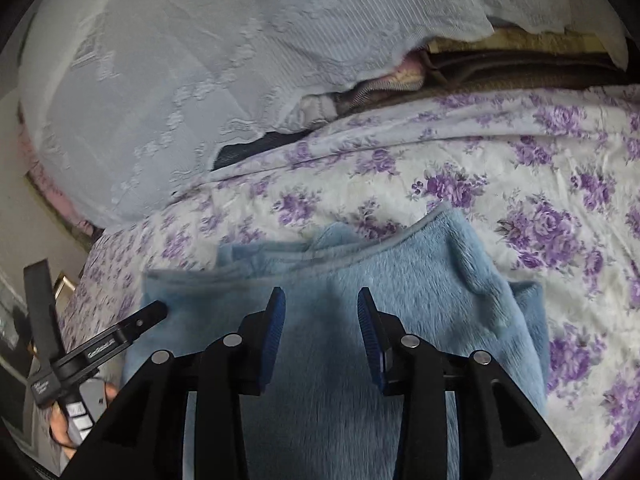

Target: Fold small clothes

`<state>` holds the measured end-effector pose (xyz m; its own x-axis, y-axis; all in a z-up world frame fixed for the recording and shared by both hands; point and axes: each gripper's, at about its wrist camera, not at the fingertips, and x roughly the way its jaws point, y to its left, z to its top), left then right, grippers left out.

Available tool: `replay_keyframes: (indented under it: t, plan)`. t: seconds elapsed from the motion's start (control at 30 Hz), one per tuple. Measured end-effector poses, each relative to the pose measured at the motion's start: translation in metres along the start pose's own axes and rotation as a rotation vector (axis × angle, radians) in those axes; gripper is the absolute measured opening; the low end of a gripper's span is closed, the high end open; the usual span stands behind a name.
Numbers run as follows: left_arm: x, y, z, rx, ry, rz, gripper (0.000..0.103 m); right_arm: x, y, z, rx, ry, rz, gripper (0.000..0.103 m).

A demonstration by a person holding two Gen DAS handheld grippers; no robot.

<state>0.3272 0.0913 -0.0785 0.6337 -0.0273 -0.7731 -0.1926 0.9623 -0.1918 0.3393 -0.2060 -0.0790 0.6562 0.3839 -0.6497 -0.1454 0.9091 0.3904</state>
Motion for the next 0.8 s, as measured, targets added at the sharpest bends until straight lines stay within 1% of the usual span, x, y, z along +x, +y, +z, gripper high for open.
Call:
replay_keyframes:
  t: [0.03,0.07,0.1,0.13,0.2,0.23,0.3,0.37,0.43,0.47,0.5,0.57,0.6,0.63,0.7,0.73,0.8]
  plan:
    - [0.019,0.006,0.000,-0.022,0.048,0.040,0.095,0.018,-0.006,-0.001,0.013,0.041,-0.028,0.044]
    - [0.032,0.011,-0.001,-0.040,0.085,0.054,0.099,0.034,-0.011,-0.005,0.010,0.070,-0.038,0.044]
    - [0.051,0.022,-0.005,-0.079,0.142,0.022,0.099,0.037,-0.010,-0.009,-0.024,0.047,-0.040,0.044]
    - [0.047,0.022,-0.003,-0.070,0.115,0.019,0.099,0.035,-0.005,-0.011,-0.045,0.039,-0.053,0.044]
    - [0.045,0.021,-0.004,-0.065,0.123,0.034,0.099,0.032,0.001,-0.013,-0.077,0.031,-0.076,0.044]
    - [0.044,0.021,-0.005,-0.062,0.118,0.035,0.099,0.029,0.000,-0.015,-0.075,0.015,-0.070,0.044]
    - [0.034,0.024,-0.007,-0.078,0.109,0.014,0.099,0.014,0.000,-0.019,-0.062,-0.044,-0.043,0.044]
    - [0.017,0.026,-0.007,-0.076,0.070,0.016,0.099,-0.009,0.007,-0.021,-0.095,-0.116,-0.046,0.044]
    - [-0.003,0.027,-0.006,-0.055,-0.004,0.082,0.099,-0.030,0.023,-0.026,-0.162,-0.187,-0.048,0.044]
    - [-0.008,0.027,-0.005,-0.047,-0.030,0.116,0.099,-0.032,0.029,-0.025,-0.178,-0.191,-0.039,0.044]
    - [-0.010,0.028,-0.003,-0.041,-0.040,0.152,0.099,-0.033,0.036,-0.027,-0.191,-0.185,-0.024,0.045]
    - [0.000,0.036,-0.002,-0.056,-0.019,0.186,0.099,-0.029,0.050,-0.037,-0.228,-0.148,0.004,0.045]
    - [0.010,0.042,-0.004,-0.068,0.011,0.187,0.099,-0.023,0.056,-0.042,-0.247,-0.131,0.003,0.046]
    - [0.020,0.048,-0.005,-0.077,0.037,0.175,0.099,-0.013,0.061,-0.048,-0.274,-0.092,-0.010,0.048]
    - [0.026,0.051,-0.005,-0.074,0.048,0.163,0.099,0.012,0.063,-0.059,-0.298,0.007,-0.043,0.056]
    - [0.024,0.050,-0.005,-0.062,0.044,0.173,0.099,0.019,0.063,-0.062,-0.311,0.013,-0.055,0.056]
    - [0.023,0.044,-0.007,-0.036,0.027,0.202,0.099,0.016,0.062,-0.061,-0.304,0.004,-0.039,0.057]
